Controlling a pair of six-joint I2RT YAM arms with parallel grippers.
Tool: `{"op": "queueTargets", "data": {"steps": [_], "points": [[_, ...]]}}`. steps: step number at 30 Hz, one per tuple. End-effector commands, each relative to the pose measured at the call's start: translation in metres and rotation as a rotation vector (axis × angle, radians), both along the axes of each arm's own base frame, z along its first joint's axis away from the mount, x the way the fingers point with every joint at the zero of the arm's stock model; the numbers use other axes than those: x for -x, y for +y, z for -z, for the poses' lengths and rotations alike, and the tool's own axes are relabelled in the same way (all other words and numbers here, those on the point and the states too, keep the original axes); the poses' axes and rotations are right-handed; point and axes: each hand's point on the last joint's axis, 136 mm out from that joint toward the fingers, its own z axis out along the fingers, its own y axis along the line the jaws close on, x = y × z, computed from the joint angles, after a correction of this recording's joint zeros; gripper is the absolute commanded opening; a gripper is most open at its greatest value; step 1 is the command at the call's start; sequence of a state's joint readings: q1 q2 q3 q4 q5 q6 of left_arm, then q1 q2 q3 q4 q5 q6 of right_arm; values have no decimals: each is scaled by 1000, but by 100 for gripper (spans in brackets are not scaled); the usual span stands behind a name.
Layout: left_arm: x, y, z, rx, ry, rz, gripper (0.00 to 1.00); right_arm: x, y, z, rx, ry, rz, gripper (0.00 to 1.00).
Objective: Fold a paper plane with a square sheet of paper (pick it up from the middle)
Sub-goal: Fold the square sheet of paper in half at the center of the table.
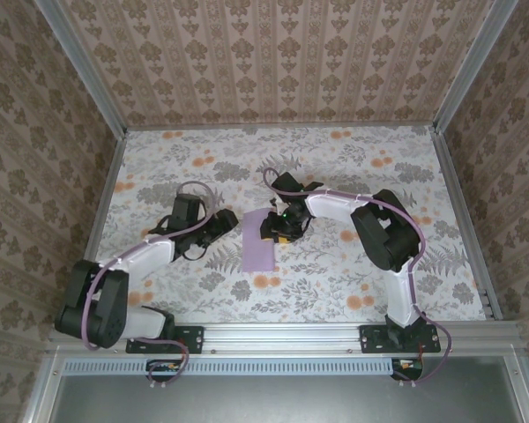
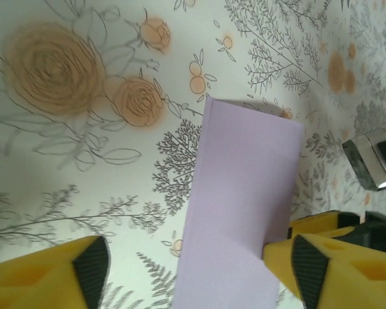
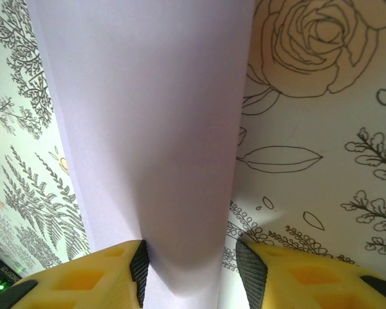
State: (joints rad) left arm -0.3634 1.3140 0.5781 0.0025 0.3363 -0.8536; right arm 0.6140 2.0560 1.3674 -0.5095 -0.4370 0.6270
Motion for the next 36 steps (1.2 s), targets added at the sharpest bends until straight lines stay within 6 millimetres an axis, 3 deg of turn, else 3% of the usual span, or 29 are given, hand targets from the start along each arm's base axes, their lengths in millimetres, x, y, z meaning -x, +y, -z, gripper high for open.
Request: {"op": "queueTargets", "data": {"steps": [1,3,16,25,36], "points": [[1,13,-9,-51,-12,-4,92,24,-49,71,263,114,21,48],[1,15,-12,-77,-33,8,100,27,-53,78,286,129,20,48],[-11,5,-13,-80,-104,93,99,37,-70,111,397,204,-28,53],[-14,-3,10,-42,-6,82,83,39,-74,121,431,221,-38,53],[-14,-26,5,-2,-53,157,63,39,-78,127,460,227,-45,53]]}}
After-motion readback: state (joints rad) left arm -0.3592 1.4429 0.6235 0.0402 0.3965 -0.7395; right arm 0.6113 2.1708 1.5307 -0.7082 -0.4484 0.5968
